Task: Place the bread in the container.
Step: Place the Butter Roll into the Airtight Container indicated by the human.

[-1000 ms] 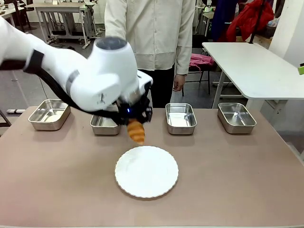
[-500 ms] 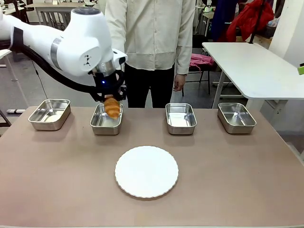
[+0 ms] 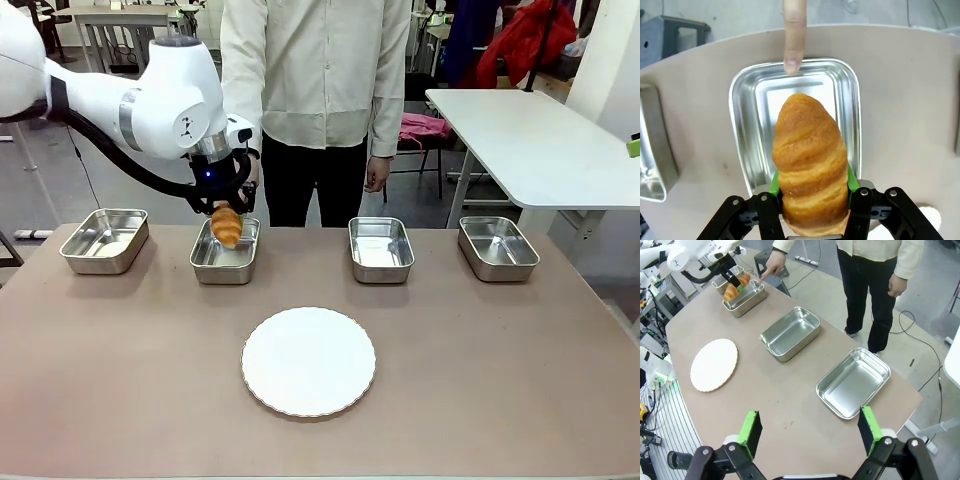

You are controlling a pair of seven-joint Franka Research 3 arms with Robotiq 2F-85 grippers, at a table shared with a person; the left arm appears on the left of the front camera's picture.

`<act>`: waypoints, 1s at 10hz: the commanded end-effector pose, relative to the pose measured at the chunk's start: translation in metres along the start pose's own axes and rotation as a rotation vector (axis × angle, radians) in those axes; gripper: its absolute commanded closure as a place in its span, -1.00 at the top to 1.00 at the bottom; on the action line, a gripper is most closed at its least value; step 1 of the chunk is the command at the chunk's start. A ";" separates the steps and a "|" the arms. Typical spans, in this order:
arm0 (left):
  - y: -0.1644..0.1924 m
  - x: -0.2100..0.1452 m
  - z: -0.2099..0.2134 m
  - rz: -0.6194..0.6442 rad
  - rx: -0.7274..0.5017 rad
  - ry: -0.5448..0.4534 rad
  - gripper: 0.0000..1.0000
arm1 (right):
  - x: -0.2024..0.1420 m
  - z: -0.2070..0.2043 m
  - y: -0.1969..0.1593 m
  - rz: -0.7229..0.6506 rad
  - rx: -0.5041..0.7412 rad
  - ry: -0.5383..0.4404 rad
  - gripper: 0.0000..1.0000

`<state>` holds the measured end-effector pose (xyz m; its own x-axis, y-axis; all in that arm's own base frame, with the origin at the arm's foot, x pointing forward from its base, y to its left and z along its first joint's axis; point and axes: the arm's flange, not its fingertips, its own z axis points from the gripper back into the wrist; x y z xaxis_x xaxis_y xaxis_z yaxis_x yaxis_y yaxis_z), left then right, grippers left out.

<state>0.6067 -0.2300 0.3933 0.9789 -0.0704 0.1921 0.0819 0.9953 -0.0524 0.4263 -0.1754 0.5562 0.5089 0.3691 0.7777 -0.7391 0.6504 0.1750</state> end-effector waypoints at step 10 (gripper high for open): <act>0.011 0.002 -0.009 -0.038 -0.034 -0.018 1.00 | 0.001 0.001 0.001 0.007 0.004 -0.019 1.00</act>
<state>0.6155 -0.2248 0.3816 0.9757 -0.0992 0.1955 0.1133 0.9916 -0.0624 0.4263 -0.1754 0.5562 0.5090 0.3691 0.7776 -0.7391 0.6504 0.1751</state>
